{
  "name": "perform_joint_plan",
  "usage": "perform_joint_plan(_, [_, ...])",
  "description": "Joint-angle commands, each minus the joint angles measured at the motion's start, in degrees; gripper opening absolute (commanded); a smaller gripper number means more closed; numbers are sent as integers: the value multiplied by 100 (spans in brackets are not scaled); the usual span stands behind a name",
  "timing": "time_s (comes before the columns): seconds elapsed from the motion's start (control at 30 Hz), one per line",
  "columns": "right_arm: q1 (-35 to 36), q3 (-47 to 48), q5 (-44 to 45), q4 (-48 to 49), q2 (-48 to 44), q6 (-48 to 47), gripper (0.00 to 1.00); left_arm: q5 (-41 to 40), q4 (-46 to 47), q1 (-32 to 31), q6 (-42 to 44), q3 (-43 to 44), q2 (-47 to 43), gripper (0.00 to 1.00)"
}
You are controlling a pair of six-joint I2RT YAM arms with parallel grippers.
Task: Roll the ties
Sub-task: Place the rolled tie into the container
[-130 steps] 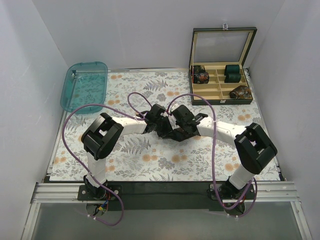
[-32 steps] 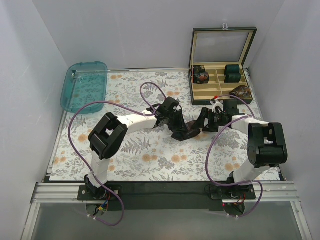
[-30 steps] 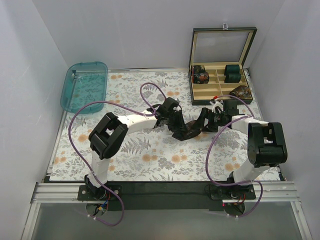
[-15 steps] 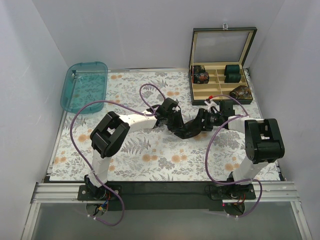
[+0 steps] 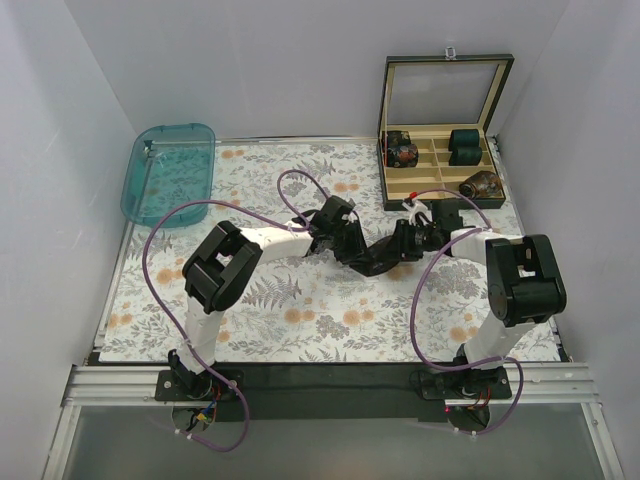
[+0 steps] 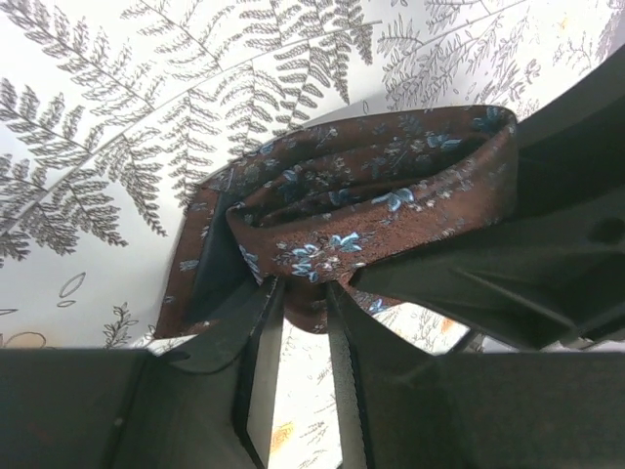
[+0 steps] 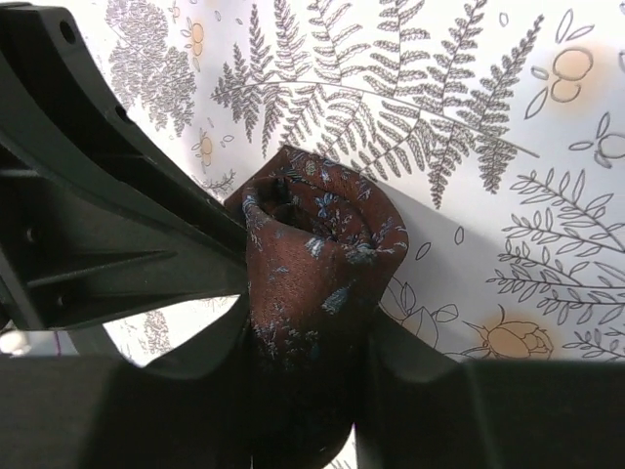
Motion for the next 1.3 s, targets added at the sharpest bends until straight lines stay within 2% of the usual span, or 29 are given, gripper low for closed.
perform_joint_plan(0.0, [126, 492, 589, -604, -119, -448, 20, -236, -267, -7, 88, -220, 82, 25])
perform_joint_plan(0.03, [127, 685, 825, -799, -128, -553, 12, -262, -267, -7, 132, -229, 38, 30])
perform_joint_plan(0.1, [162, 888, 1212, -1237, -163, -852, 4, -376, -293, 10, 184, -255, -120, 42])
perform_joint_plan(0.13, [179, 1106, 1354, -1379, -198, -966, 3, -403, -406, 80, 280, -229, -173, 54])
perform_joint_plan(0.27, [206, 1608, 2013, -1942, -251, -1729, 2, -639, -644, 397, 561, -325, -612, 73])
perform_joint_plan(0.47, [329, 2584, 3147, -2584, 12, -2855, 5, -895, -899, 1047, 1063, -835, -1640, 74])
perform_joint_plan(0.5, [337, 2794, 3305, -2637, 57, -3423, 7, -1008, -1004, 1109, 1220, -887, -1754, 74])
perform_joint_plan(0.6, [452, 2998, 3797, -2638, 215, -4094, 7, -1193, -1328, 1258, 1450, -1020, -2194, 74])
perform_joint_plan(0.73, [522, 3454, 3816, -2637, 557, -4939, 5, -1571, -1760, 1346, 1757, -1081, -2555, 74])
perform_joint_plan(0.87, [583, 3710, 3930, -2620, 1058, -5693, 5, -1642, -2007, 1373, 1784, -1256, -2827, 74])
perform_joint_plan(0.93, [593, 3824, 4201, -2567, 1251, -5923, 1, -1642, -2086, 1390, 1776, -1318, -2933, 74])
perform_joint_plan(1.27, [601, 3807, 4581, -1926, 1112, -7216, 1, -2055, -2279, 1408, 1617, -1486, -3136, 73])
